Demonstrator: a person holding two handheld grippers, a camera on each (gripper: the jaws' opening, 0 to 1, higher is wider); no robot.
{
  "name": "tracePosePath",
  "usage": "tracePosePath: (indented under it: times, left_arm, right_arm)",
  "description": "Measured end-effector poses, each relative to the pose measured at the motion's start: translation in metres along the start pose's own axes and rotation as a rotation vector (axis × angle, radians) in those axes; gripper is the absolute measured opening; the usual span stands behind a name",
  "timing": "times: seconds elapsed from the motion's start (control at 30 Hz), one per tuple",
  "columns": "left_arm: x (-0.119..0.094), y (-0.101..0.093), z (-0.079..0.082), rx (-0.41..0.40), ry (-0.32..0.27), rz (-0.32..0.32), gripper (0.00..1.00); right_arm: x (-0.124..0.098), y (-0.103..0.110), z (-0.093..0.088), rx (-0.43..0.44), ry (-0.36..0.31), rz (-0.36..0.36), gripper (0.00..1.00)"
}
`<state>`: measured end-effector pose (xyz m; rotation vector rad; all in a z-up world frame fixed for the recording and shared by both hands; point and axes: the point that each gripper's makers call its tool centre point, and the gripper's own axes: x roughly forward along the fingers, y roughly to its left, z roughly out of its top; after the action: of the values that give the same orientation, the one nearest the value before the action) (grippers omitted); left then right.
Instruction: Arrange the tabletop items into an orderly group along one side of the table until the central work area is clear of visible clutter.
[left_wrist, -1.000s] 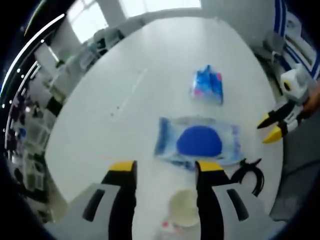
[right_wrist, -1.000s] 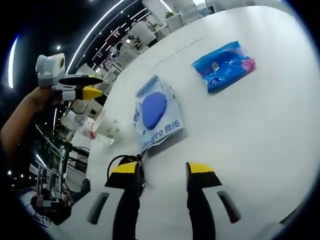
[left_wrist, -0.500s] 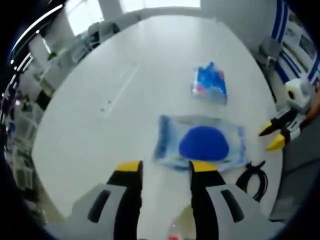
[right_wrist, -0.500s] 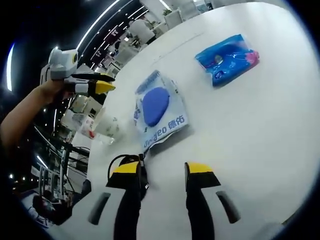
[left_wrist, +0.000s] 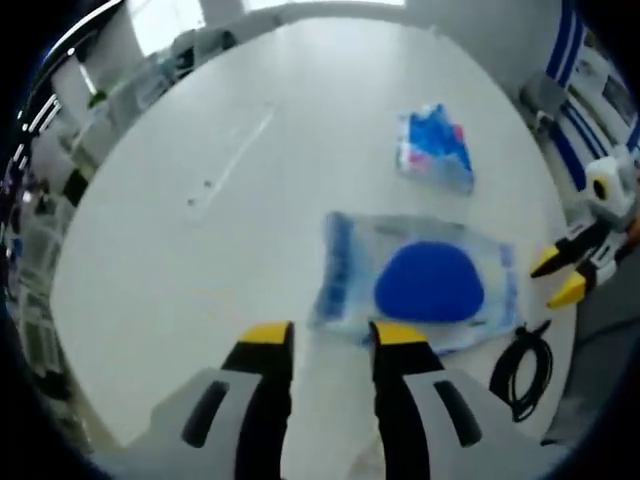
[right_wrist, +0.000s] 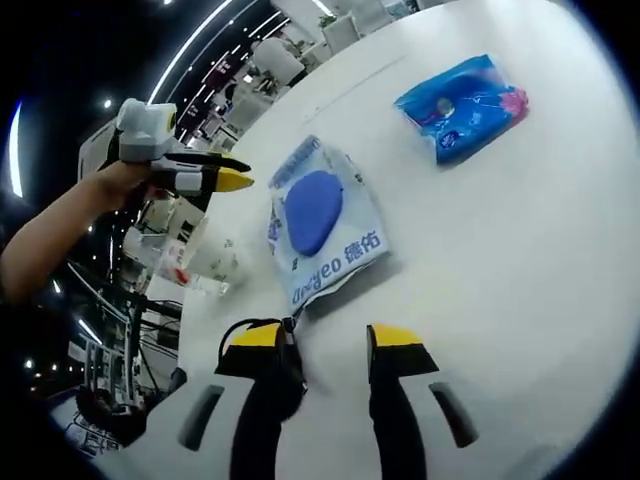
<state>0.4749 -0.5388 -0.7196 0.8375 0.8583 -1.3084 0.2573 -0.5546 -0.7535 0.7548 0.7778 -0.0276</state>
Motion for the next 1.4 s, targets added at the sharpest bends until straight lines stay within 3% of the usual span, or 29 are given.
tracePosePath:
  times: [0.87, 1.17, 1.4]
  left_arm:
    - [0.039, 0.005, -0.013, -0.034, 0.035, -0.039, 0.17]
    - [0.041, 0.007, -0.012, -0.006, 0.050, -0.012, 0.06]
    - [0.038, 0.003, -0.011, 0.017, 0.067, -0.002, 0.01]
  right_arm:
    - [0.038, 0.002, 0.007, 0.114, -0.016, 0.007, 0.14]
    - [0.043, 0.009, 0.007, 0.080, -0.001, 0.025, 0.03]
    - [0.041, 0.013, 0.010, 0.050, -0.010, 0.034, 0.02]
